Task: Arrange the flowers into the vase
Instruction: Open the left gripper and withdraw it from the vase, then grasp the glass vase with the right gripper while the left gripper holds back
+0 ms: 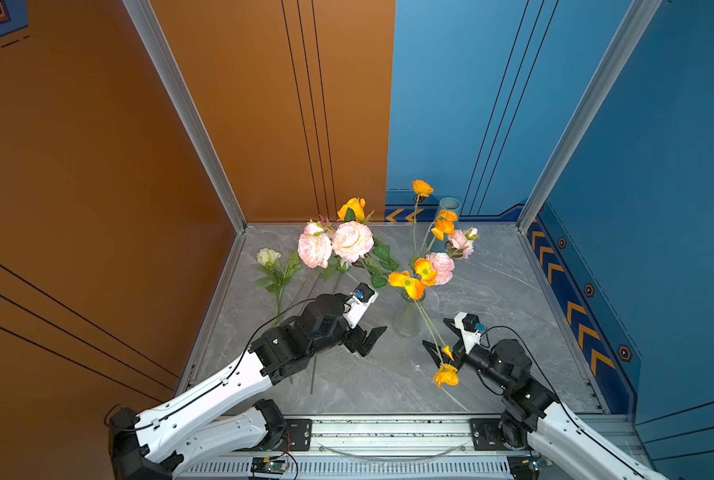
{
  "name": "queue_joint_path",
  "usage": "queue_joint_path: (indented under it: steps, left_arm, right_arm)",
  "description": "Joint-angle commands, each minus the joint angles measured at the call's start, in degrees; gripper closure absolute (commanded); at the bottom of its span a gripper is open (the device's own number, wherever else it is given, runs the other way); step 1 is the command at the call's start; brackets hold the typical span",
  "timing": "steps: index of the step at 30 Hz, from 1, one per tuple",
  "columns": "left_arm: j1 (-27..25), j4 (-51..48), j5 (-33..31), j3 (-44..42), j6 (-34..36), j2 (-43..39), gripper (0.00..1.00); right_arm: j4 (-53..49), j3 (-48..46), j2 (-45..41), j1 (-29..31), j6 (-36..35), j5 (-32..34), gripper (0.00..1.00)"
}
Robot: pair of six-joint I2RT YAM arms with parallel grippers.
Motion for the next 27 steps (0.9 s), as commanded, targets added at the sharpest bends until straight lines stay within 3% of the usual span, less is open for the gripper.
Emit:
queue_joint_path:
  steps: [1,3,8,12,27]
  left_arm:
    - [0.2,-2.3,4.3,-0.4,4.3,0.7,0.02]
    - [0.7,4.9,4.1,-3.9,6.1,0.8,0.02]
    - [1.8,16.2,9.0,-6.5,18.2,3.7,0.02]
    - [8.2,24.3,20.3,-8.7,15.6,6.0,0.02]
    - [7.5,26.9,17.9,-10.7,16.9,3.7,0.02]
  right_arm:
    - [13.8,3.0,8.6,0.5,-2.7,-1.5,0.0]
    - [20.6,3.4,13.4,0.5,-2.8,-0.8,0.0]
    - [23.4,8.8,21.0,0.4,-4.1,-0.1,0.0]
    - [24.5,11.6,25.4,-0.1,-4.5,-1.3,0.0]
    - [34.1,17.1,41.6,-0.1,-5.1,-1.3,0.0]
